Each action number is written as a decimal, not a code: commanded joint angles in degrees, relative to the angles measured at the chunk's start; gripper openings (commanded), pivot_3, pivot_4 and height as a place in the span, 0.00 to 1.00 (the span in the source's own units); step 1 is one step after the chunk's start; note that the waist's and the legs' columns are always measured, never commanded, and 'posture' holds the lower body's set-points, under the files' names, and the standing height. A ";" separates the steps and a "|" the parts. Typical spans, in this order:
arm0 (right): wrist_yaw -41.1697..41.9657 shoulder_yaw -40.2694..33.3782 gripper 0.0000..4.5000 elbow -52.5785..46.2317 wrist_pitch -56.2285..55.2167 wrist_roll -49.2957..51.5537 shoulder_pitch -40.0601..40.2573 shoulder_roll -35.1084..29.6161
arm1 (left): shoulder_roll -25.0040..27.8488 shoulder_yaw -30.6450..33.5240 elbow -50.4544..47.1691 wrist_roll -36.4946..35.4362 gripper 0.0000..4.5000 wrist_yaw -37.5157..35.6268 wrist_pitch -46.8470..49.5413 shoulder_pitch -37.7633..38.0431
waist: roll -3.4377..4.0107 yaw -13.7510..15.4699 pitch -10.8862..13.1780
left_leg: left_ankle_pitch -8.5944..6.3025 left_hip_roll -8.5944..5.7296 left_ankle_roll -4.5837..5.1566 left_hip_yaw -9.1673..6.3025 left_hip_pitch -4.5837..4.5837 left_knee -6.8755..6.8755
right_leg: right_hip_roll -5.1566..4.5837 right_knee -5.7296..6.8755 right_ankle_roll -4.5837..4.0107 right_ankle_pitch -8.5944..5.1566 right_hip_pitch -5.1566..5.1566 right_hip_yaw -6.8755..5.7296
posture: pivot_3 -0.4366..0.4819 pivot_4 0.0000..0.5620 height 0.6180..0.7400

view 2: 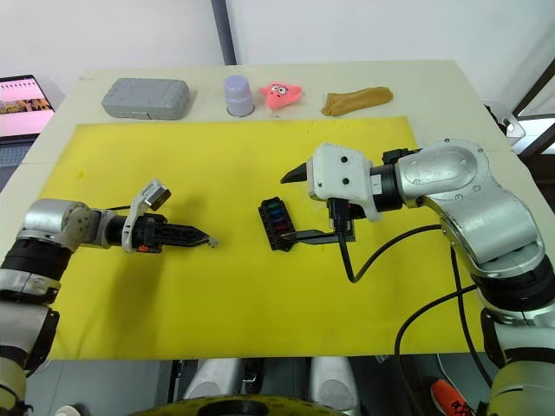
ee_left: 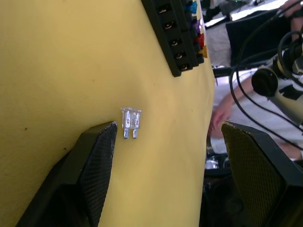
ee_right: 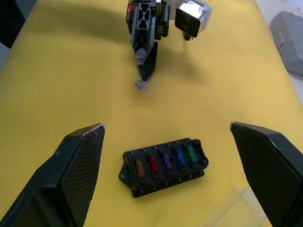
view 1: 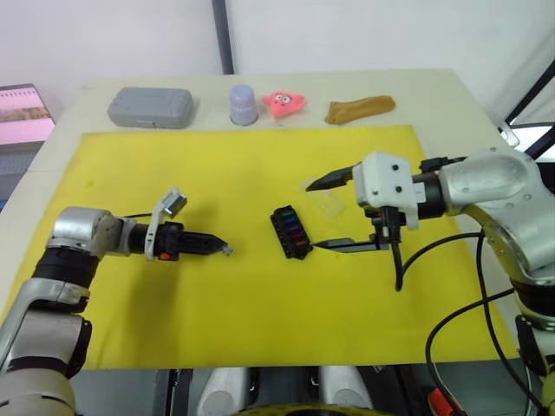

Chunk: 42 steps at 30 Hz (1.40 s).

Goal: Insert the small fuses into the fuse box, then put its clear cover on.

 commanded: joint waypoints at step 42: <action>-1.78 0.32 1.00 -0.91 0.39 0.53 -2.06 0.45 | -3.54 2.38 -0.21 7.23 0.02 -0.10 -7.60 1.74 | 0.01 0.08 -0.03 | -0.08 -0.06 0.14 -0.04 0.06 0.03 | -0.03 0.01 0.01 0.00 0.09 -0.02 | 0.48 0.27 0.92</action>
